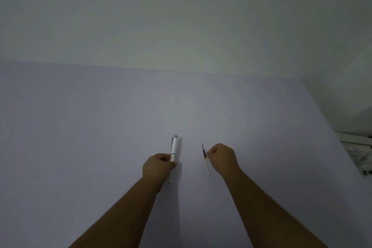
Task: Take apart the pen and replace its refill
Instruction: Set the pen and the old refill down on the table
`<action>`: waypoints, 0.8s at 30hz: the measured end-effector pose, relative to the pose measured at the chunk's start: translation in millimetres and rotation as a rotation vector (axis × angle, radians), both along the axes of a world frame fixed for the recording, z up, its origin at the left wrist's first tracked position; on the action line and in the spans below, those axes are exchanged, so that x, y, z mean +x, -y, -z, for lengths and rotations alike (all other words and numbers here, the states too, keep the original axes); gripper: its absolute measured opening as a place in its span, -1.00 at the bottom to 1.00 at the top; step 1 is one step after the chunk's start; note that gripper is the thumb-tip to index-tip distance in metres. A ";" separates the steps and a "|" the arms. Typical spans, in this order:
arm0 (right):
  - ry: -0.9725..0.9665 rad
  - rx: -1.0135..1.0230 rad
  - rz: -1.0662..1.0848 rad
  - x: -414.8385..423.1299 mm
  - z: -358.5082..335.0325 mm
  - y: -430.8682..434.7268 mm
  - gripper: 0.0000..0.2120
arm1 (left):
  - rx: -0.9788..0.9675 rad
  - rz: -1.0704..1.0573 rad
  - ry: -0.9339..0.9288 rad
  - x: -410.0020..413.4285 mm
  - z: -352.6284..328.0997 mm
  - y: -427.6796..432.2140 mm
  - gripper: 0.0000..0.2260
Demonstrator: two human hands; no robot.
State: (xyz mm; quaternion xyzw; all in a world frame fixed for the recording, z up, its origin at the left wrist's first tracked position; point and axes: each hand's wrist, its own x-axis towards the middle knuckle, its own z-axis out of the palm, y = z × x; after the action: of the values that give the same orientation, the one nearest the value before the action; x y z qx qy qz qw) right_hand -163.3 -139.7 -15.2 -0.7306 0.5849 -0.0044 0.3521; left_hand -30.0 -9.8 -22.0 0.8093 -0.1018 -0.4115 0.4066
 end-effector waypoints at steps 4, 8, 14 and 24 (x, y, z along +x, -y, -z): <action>-0.040 0.024 0.023 5.4 21.5 -7.1 -0.77 | 0.037 0.021 0.087 -3.4 7.3 8.3 -0.81; -0.086 -0.003 0.051 13.8 27.9 -13.8 -0.79 | 0.059 0.006 0.117 -6.7 12.4 10.3 -0.82; -0.084 0.029 0.052 27.9 33.8 -22.2 -0.79 | 0.079 0.025 0.148 -6.9 16.4 12.6 -0.82; -0.039 0.050 0.052 39.5 36.5 -32.7 -0.77 | 0.087 0.016 0.139 -9.1 15.3 12.3 -0.77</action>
State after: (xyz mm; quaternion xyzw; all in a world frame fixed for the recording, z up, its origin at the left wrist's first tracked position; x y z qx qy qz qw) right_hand -123.8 -107.0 -51.7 -0.7060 0.6105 0.0153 0.3587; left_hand -39.1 -22.0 -37.3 0.8520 -0.1183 -0.3616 0.3597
